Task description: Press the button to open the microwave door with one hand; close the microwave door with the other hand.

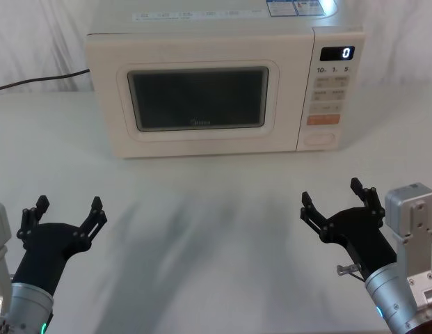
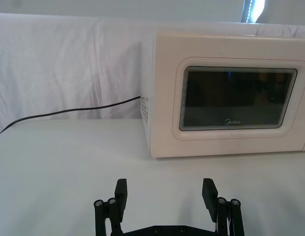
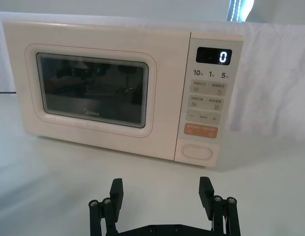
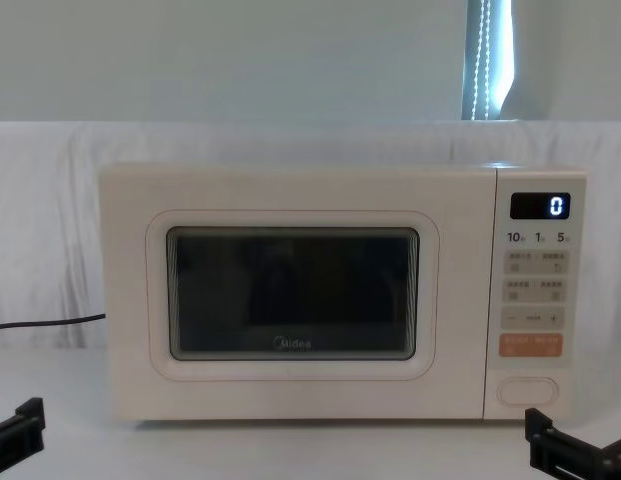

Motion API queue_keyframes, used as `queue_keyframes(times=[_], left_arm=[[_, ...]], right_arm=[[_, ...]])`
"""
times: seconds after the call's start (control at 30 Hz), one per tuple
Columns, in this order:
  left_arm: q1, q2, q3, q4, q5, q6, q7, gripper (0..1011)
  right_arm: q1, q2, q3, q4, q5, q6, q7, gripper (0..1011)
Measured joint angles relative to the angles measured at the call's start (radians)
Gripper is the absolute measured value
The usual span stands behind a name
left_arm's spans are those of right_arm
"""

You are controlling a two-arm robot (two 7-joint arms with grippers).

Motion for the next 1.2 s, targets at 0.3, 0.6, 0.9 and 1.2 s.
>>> queue_keyframes(times=[0.3, 0.6, 0.9, 1.2], left_arm=[[0.000, 0.000, 0.000, 0.000, 0.000, 0.000, 0.000, 1001], [0.000, 0.000, 0.000, 0.000, 0.000, 0.000, 0.000, 1001], [0.000, 0.000, 0.000, 0.000, 0.000, 0.000, 0.000, 1001], [0.000, 0.000, 0.000, 0.000, 0.000, 0.000, 0.000, 1001]], right_arm=[[0.000, 0.000, 0.000, 0.000, 0.000, 0.000, 0.000, 1000], [0.000, 0.000, 0.000, 0.000, 0.000, 0.000, 0.000, 1000], [0.000, 0.000, 0.000, 0.000, 0.000, 0.000, 0.000, 1000], [0.000, 0.000, 0.000, 0.000, 0.000, 0.000, 0.000, 1000]])
